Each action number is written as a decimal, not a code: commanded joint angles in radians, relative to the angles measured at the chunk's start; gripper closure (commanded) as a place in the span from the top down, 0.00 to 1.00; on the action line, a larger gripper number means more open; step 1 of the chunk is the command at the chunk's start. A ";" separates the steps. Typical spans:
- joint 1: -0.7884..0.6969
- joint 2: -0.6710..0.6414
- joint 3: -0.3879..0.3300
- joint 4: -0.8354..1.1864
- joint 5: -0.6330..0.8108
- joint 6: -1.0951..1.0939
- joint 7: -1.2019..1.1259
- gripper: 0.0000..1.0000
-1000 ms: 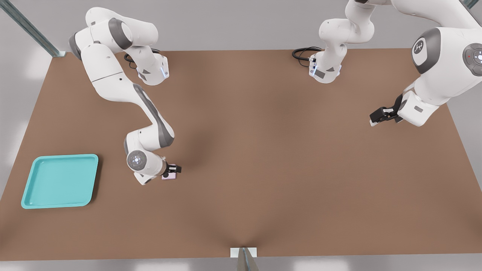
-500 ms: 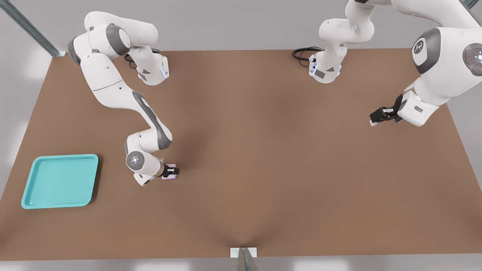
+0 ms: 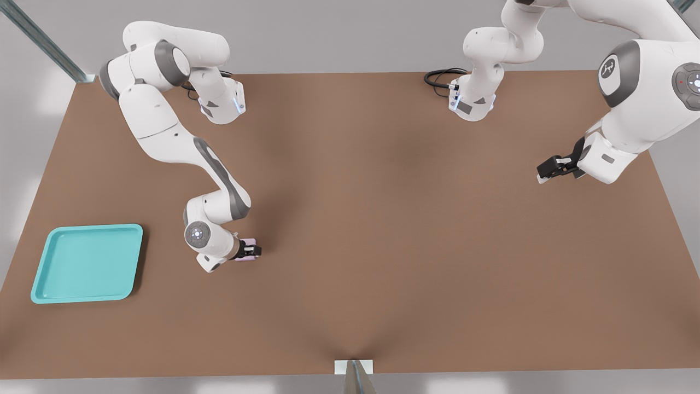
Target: Keep left arm still and place phone on the tray with right arm
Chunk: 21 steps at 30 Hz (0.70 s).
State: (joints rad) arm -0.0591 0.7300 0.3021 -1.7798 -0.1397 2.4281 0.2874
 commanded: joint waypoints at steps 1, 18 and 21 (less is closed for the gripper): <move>-0.001 0.003 0.000 0.000 0.002 0.017 -0.047 1.00; 0.001 -0.057 0.000 0.008 0.002 -0.030 -0.056 0.76; -0.034 -0.115 0.000 0.010 0.002 -0.080 -0.102 0.76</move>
State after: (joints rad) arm -0.0969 0.6258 0.3034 -1.7717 -0.1322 2.4040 0.2319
